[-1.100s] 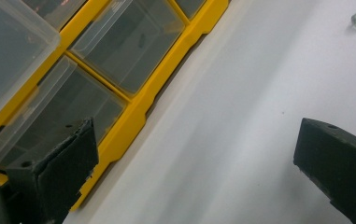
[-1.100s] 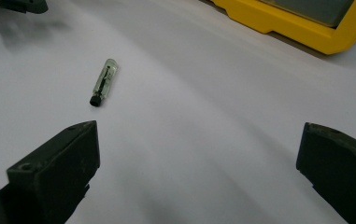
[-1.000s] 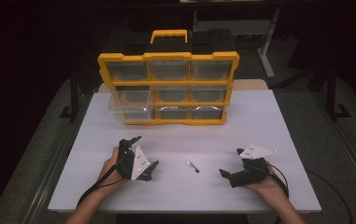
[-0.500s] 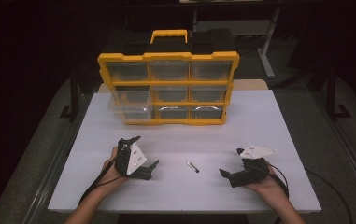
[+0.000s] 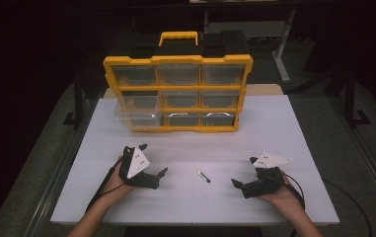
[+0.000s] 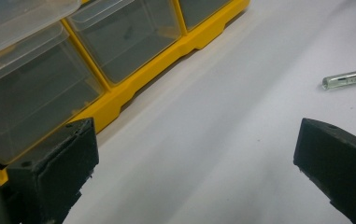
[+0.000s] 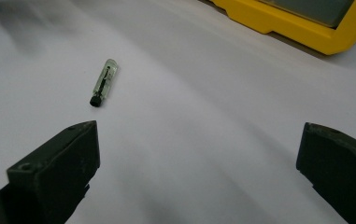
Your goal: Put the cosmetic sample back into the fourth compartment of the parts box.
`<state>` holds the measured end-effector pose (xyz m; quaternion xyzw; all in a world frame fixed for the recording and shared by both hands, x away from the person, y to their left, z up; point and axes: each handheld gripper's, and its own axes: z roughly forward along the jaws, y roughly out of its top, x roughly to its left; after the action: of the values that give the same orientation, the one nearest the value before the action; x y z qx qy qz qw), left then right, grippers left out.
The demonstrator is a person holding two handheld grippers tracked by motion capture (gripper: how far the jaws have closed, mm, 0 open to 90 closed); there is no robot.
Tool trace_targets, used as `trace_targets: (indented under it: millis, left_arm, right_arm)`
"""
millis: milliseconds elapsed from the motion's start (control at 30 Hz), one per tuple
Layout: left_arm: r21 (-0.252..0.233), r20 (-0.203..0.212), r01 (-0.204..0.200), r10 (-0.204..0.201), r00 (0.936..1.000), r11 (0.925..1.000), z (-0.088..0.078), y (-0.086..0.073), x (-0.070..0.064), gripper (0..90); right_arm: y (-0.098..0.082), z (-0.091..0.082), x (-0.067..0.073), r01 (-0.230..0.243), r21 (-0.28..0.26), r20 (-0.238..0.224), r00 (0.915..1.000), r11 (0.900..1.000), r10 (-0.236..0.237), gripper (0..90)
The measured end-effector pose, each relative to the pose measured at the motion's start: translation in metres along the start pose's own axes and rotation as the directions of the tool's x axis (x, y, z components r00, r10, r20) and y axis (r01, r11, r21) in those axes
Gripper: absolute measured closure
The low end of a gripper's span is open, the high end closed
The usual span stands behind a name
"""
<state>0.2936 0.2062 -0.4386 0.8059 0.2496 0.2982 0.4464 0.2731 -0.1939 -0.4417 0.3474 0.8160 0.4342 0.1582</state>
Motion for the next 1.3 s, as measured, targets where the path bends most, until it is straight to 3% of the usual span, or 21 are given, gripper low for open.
trace_targets:
  millis: [300,433,533,600,633,667,800,967,1100,1233,1300]
  left_arm:
    - [-0.005,0.037,0.067,-0.067,0.9971,0.9977,-0.002,0.001,0.009,0.1]
    - [-0.006,0.052,0.123,-0.123,0.9911,0.9923,-0.002,0.001,0.01,0.1]
    - [0.002,0.065,0.117,-0.117,0.991,0.9931,-0.002,0.001,0.014,0.1]
    - [0.009,0.075,0.16,-0.161,0.9842,0.987,-0.001,0.0,0.011,0.1]
    - [0.024,0.082,0.154,-0.156,0.9843,0.9877,-0.001,0.0,0.013,0.1]
    - [0.027,0.088,0.181,-0.182,0.9793,0.9832,0.0,-0.001,0.013,0.1]
    - [0.04,0.096,0.173,-0.176,0.9797,0.9841,-0.001,-0.001,0.015,0.1]
    - [0.041,0.116,0.212,-0.215,0.9696,0.9764,-0.001,-0.001,0.015,0.1]
    - [0.053,0.124,0.206,-0.211,0.9695,0.9771,-0.001,-0.001,0.017,0.1]
    - [0.05,0.144,0.222,-0.227,0.9631,0.9736,-0.003,0.0,0.019,0.1]
    - [0.05,0.151,0.217,-0.222,0.9632,0.9749,-0.005,0.0,0.021,0.1]
  right_arm:
    - [0.0,0.0,0.0,0.0,-0.001,0.0,1.0,1.0,0.0,0.0]
    - [0.0,-0.001,0.001,-0.009,-0.002,0.001,1.0,1.0,0.009,0.0]
    - [0.001,-0.001,0.0,-0.011,-0.004,0.0,0.9999,1.0,0.011,0.0]
    - [0.0,0.0,0.001,-0.01,0.003,-0.002,0.9999,1.0,0.01,0.0]
    - [0.0,0.0,0.001,-0.007,0.002,-0.005,1.0,1.0,0.007,0.0]
    - [0.001,0.0,0.0,-0.011,-0.002,-0.005,0.9999,1.0,0.011,0.0]
    - [0.0,0.0,0.0,-0.016,0.002,-0.004,0.9999,1.0,0.016,0.0]
    - [0.001,0.0,0.0,-0.012,-0.003,-0.005,0.9999,1.0,0.012,0.0]
    - [0.001,0.0,0.0,-0.013,-0.006,-0.003,0.9999,1.0,0.013,0.0]
    - [0.001,0.0,-0.001,-0.01,-0.006,-0.01,0.9999,1.0,0.01,0.0]
    - [0.001,0.001,-0.001,-0.015,-0.005,-0.01,0.9998,1.0,0.015,0.0]
